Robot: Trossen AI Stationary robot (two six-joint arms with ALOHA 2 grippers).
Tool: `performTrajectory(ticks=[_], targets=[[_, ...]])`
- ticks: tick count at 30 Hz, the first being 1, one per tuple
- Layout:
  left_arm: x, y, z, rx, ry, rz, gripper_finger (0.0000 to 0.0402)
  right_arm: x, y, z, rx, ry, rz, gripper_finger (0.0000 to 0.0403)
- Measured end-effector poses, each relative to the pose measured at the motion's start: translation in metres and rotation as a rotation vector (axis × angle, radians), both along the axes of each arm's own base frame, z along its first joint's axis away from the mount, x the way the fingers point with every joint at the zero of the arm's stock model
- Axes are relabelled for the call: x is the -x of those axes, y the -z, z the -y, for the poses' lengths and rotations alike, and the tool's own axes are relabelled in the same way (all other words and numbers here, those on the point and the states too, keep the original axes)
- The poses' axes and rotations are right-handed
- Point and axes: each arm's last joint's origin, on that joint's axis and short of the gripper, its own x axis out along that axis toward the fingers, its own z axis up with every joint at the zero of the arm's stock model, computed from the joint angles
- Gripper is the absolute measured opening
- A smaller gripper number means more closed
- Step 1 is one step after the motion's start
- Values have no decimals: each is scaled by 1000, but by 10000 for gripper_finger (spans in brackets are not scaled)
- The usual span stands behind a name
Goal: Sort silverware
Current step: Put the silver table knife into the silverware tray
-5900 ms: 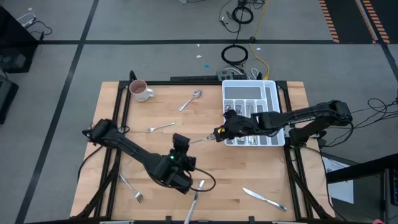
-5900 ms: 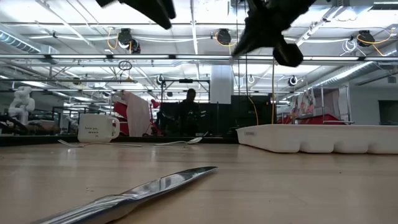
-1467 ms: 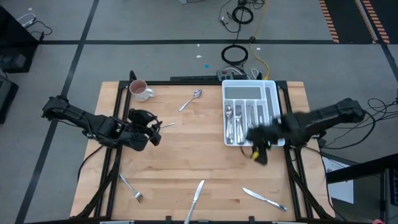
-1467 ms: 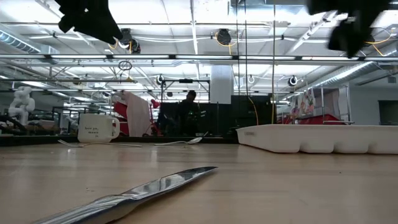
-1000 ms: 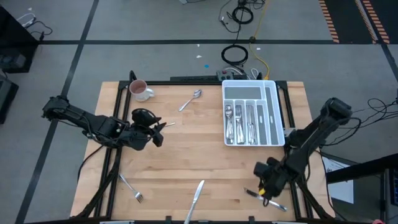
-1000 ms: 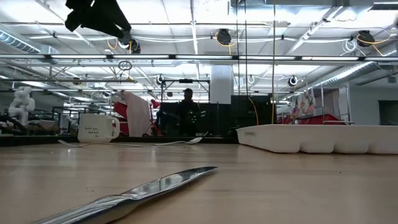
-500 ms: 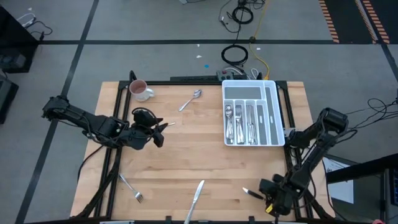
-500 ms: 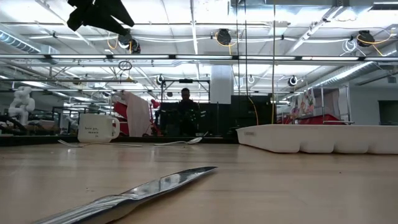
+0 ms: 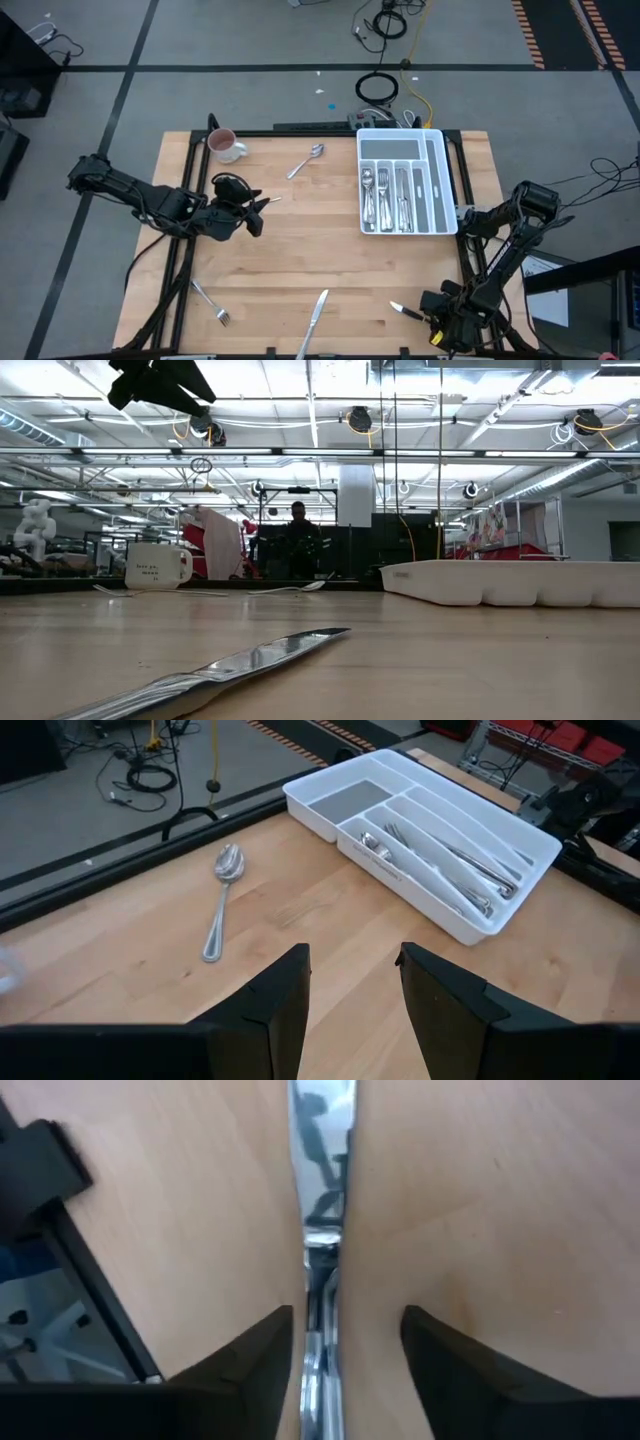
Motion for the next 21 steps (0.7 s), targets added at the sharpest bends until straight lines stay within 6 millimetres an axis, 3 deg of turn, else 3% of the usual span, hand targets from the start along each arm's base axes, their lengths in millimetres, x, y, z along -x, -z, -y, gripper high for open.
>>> performTrajectory(ticks=[4, 10, 14, 21], targets=[[0, 0, 0, -2, 0, -3, 162, 0, 0, 0, 7, -53, 8, 126], [0, 0, 0, -3, 0, -4, 162, 1, 1, 1, 28, -120, 26, 88], [0, 0, 0, -4, -1, -4, 162, 1, 1, 2, 39, -122, 23, 17], [1, 1, 0, -9, -1, -16, 162, -3, -6, -1, 56, -108, 41, 3]])
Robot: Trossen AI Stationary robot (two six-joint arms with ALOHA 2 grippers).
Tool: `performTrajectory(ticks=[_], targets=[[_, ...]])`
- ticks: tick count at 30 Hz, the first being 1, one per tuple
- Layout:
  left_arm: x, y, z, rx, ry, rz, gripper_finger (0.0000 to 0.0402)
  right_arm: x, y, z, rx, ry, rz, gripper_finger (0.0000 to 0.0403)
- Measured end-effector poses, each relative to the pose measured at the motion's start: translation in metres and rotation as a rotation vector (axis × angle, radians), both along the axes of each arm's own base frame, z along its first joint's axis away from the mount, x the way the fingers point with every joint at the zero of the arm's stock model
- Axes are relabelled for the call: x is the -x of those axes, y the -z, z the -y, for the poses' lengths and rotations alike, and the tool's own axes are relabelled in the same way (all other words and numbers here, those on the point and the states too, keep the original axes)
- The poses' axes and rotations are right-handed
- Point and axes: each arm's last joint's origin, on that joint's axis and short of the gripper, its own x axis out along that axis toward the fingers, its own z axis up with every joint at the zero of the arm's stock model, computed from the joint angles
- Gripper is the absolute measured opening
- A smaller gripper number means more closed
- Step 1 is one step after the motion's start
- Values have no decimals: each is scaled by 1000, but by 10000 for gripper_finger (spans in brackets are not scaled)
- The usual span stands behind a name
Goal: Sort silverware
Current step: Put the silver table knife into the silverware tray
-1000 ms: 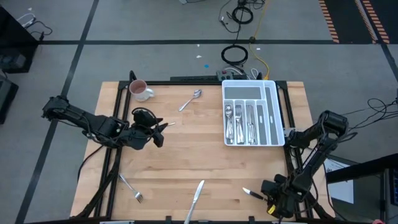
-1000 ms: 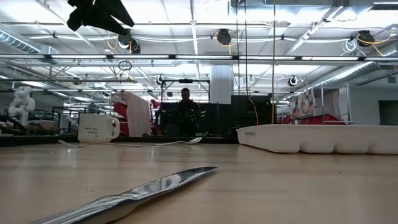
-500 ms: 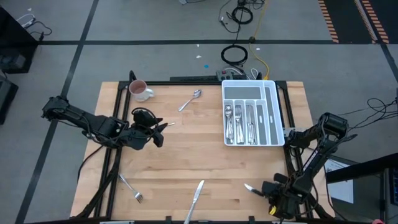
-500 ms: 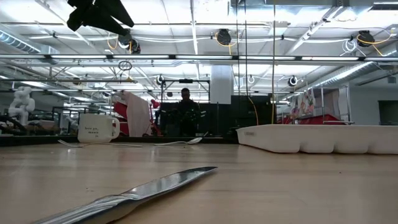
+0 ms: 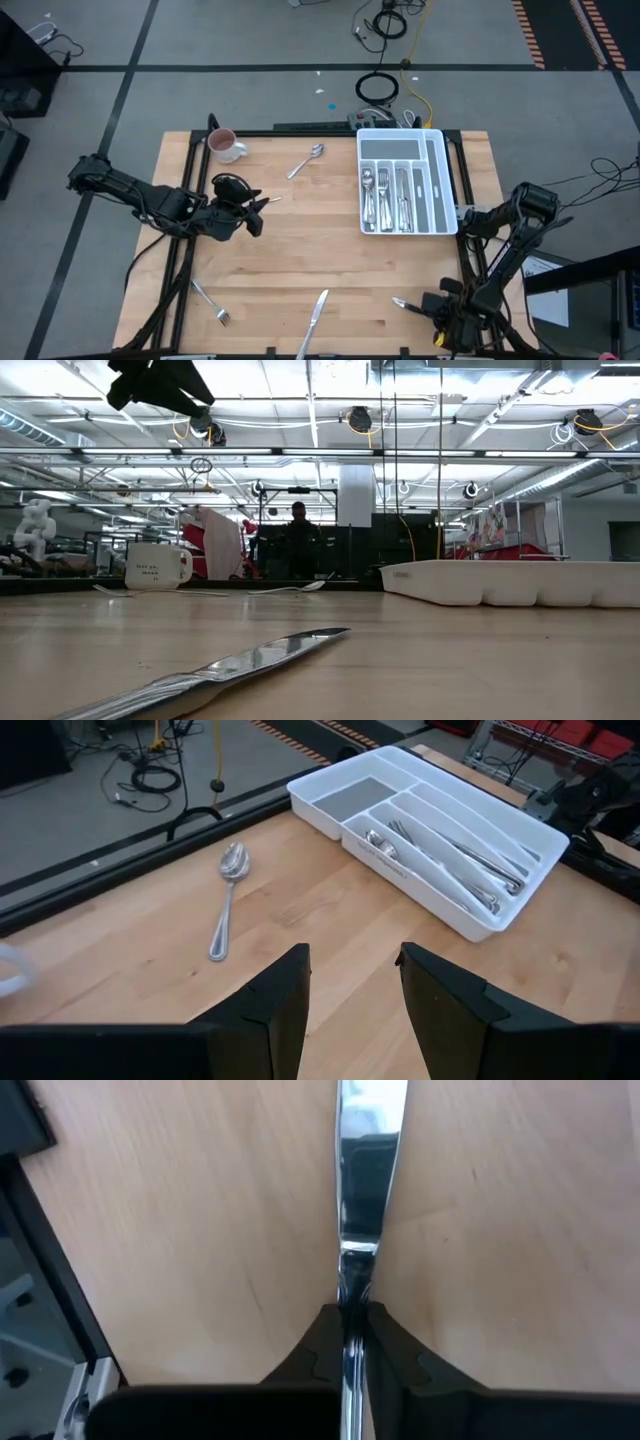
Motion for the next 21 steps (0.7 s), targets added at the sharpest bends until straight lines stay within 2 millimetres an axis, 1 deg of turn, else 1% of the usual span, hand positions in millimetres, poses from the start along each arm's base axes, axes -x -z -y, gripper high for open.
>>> performTrajectory(ticks=[5, 8, 12, 16, 18, 21], targets=[[1, 1, 0, -8, 0, -20, 162, -9, -16, -6, 31, 24, 63, 1], [1, 2, -1, -13, 1, -25, 162, -15, -27, -11, 13, 38, 121, 0], [1, 1, -1, -28, 10, -35, 162, -22, -35, -15, 2, 55, 146, 0], [1, 1, -1, -33, 12, -38, 162, -35, -42, -10, 25, 107, 176, 0], [1, 1, -1, -38, 14, -41, 162, -46, -46, -7, 22, 152, 200, 0], [2, 2, -1, -51, 21, -52, 162, -67, -51, 6, 24, 234, 211, 0]])
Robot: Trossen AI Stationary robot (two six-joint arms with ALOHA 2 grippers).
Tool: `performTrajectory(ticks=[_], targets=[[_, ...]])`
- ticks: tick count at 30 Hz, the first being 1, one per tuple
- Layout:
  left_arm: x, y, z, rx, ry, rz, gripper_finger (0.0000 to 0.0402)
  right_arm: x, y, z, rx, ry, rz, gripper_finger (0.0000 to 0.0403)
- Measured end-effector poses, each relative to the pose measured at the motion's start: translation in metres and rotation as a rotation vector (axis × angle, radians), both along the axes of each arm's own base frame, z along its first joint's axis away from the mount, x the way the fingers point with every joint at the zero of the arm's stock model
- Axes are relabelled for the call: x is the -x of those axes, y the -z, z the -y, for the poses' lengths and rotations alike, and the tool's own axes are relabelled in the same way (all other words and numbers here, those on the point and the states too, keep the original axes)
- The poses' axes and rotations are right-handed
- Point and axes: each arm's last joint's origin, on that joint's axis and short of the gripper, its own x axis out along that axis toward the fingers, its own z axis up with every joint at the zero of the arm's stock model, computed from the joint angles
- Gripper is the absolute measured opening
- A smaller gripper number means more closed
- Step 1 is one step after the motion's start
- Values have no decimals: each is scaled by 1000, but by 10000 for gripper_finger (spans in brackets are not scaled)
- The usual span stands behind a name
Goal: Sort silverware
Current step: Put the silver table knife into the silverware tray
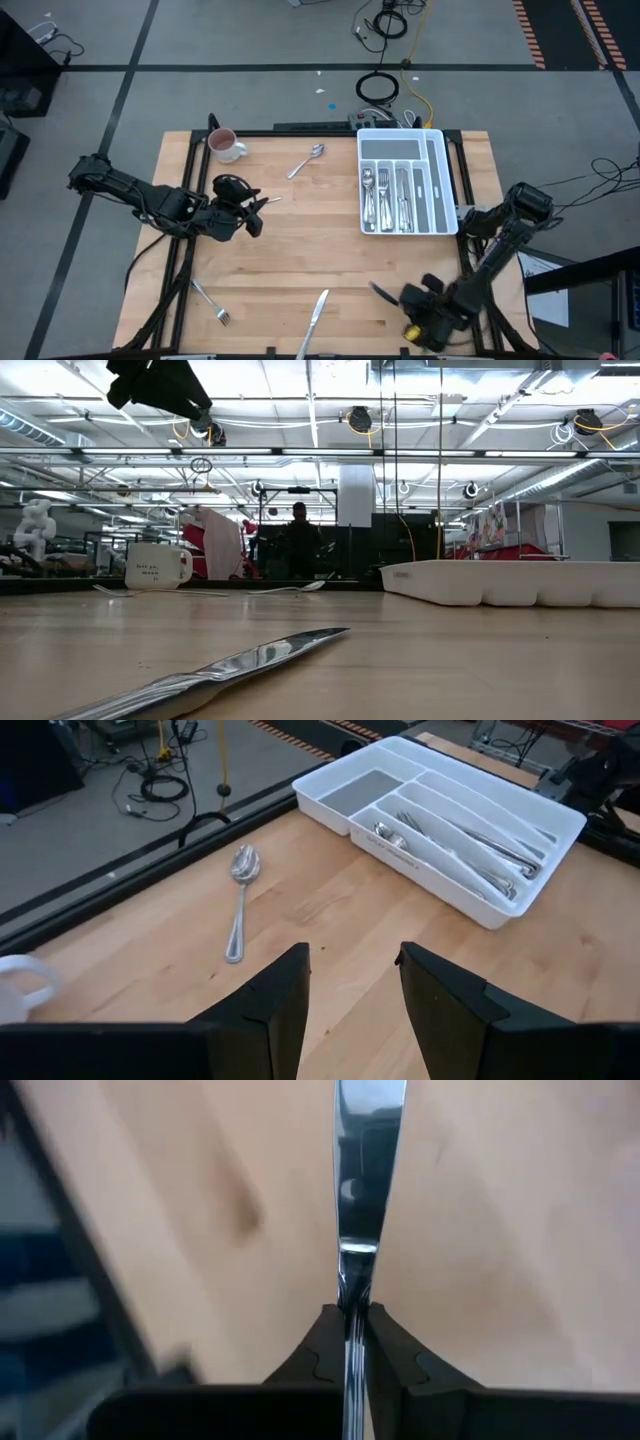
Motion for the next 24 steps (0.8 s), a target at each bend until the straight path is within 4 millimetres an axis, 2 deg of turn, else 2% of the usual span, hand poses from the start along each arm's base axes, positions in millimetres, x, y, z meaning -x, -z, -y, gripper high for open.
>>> performTrajectory(ticks=[7, 14, 19, 24], targets=[[3, 3, -1, -21, 0, -48, 162, -54, -18, 34, 40, 89, 95, 0], [6, 4, -3, -68, -31, -68, 162, -104, -40, 87, 74, 222, 174, 3], [8, 5, -5, -114, -51, -91, 162, -131, -52, 135, 107, 301, 210, 3], [9, 5, -5, -138, -41, -115, 162, -149, -58, 170, 101, 265, 254, 2]])
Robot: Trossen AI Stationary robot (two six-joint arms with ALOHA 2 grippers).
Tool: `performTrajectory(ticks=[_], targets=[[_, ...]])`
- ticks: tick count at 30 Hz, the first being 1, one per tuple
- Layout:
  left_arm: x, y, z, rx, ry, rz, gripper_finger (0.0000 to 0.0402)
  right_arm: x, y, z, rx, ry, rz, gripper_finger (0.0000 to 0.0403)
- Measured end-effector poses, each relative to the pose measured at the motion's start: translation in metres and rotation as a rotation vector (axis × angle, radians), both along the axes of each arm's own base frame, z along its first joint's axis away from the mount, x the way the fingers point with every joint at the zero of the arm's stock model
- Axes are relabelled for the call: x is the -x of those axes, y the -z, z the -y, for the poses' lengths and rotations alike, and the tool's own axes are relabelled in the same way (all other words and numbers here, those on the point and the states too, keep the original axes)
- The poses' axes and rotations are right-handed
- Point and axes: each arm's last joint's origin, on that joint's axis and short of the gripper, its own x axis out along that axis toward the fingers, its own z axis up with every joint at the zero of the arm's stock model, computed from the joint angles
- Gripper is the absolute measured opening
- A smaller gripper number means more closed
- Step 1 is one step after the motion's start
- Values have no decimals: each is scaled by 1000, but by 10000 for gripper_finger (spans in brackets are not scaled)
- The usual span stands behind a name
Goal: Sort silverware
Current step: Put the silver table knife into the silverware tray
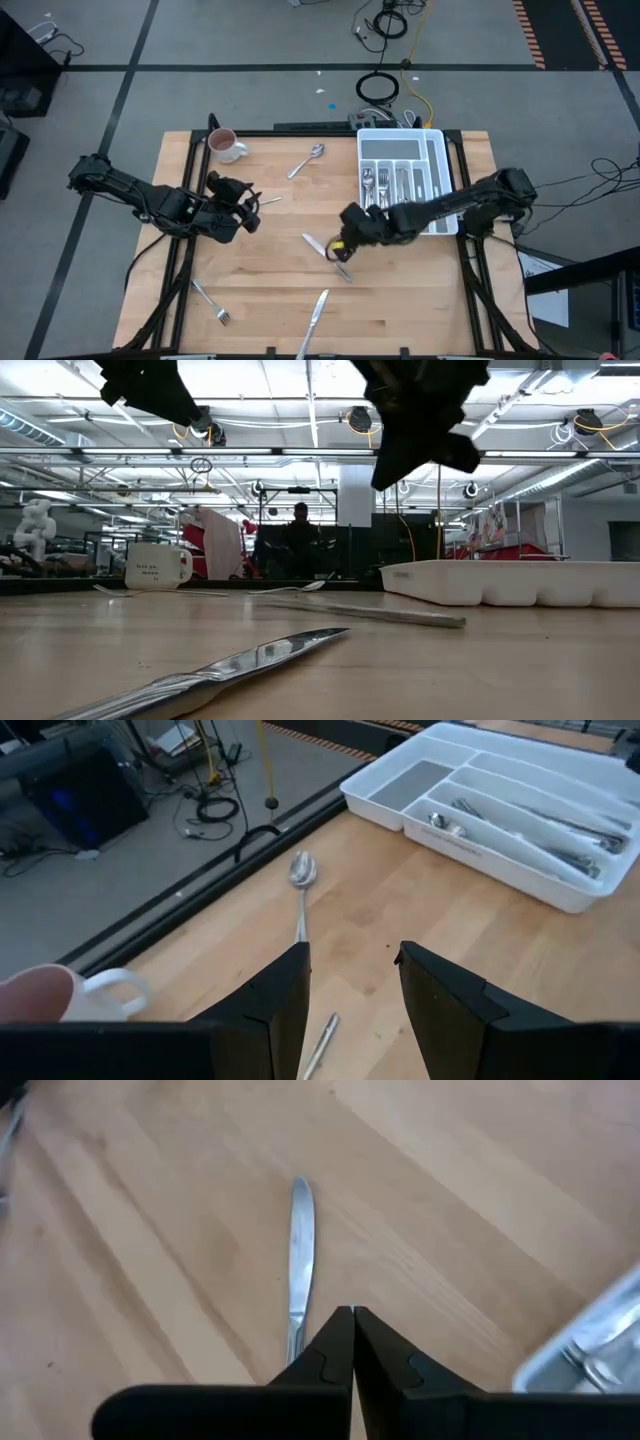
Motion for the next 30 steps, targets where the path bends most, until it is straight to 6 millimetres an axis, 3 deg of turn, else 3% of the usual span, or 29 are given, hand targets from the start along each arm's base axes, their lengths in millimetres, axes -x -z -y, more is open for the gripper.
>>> performTrajectory(ticks=[3, 7, 13, 19, 25, 30], targets=[[1, 1, -1, -7, -3, -14, 162, -9, 7, 9, -73, -82, -18, 1], [3, 2, -2, -57, -9, -52, 162, -26, 38, 2, -150, -260, -64, 27], [5, 3, -7, -94, -24, -103, 162, -58, 66, -8, -157, -342, -171, 139], [9, 6, -13, -109, -42, -166, 162, -88, 74, -12, -65, -410, -279, 228], [10, 7, -13, -107, -39, -184, 162, -95, 94, -13, -36, -422, -458, 237], [11, 7, -14, -109, -38, -196, 162, -95, 112, -14, -40, -430, -529, 208]])
